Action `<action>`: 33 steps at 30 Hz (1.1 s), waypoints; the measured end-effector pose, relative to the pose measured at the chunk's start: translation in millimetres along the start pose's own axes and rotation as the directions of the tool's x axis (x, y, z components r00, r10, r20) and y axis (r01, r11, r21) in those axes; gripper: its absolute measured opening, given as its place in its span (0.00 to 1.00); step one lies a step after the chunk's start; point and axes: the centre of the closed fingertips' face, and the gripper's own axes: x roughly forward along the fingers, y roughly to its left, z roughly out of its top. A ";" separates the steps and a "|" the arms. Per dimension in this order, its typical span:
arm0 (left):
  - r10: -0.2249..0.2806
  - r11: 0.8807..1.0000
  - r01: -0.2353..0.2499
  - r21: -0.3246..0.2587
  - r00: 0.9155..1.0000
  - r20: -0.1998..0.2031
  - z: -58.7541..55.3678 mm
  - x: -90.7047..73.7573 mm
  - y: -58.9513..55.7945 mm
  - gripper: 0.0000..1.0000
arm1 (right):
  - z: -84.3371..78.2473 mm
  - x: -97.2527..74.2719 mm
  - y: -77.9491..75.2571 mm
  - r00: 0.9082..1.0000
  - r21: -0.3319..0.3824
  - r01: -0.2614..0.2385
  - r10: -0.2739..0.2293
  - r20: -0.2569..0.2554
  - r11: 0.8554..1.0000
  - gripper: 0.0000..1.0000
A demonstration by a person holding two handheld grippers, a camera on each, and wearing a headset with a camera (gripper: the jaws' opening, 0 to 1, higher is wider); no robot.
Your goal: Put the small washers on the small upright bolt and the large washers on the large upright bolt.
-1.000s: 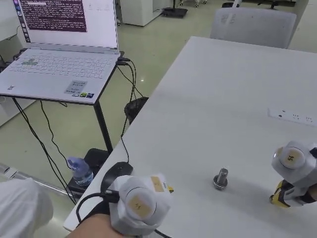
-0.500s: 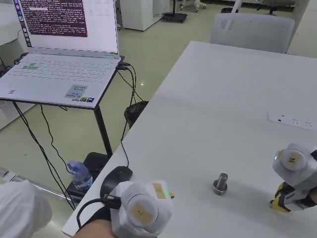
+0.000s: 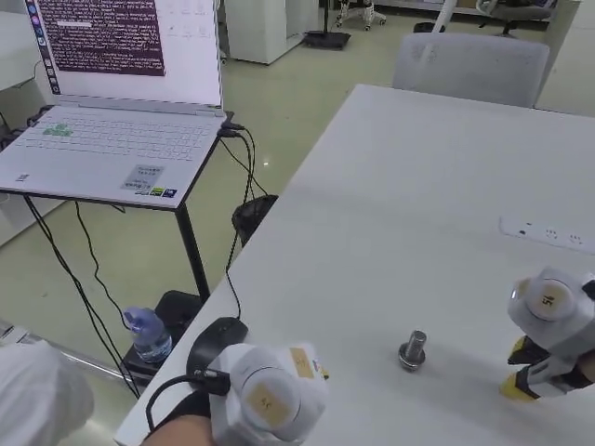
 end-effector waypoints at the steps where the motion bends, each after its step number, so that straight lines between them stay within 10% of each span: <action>1: -0.001 1.000 0.001 -0.003 1.000 0.001 -0.3 -0.1 -0.7 0.81 | 2.1 -1.4 1.0 1.000 -0.001 -0.001 0.001 0.003 1.000 0.29; 33: 0.004 1.000 -0.004 0.017 1.000 -0.011 -3.8 -0.6 -5.6 0.79 | 50.0 -19.4 97.7 0.995 -0.147 -0.054 0.065 0.073 0.988 0.29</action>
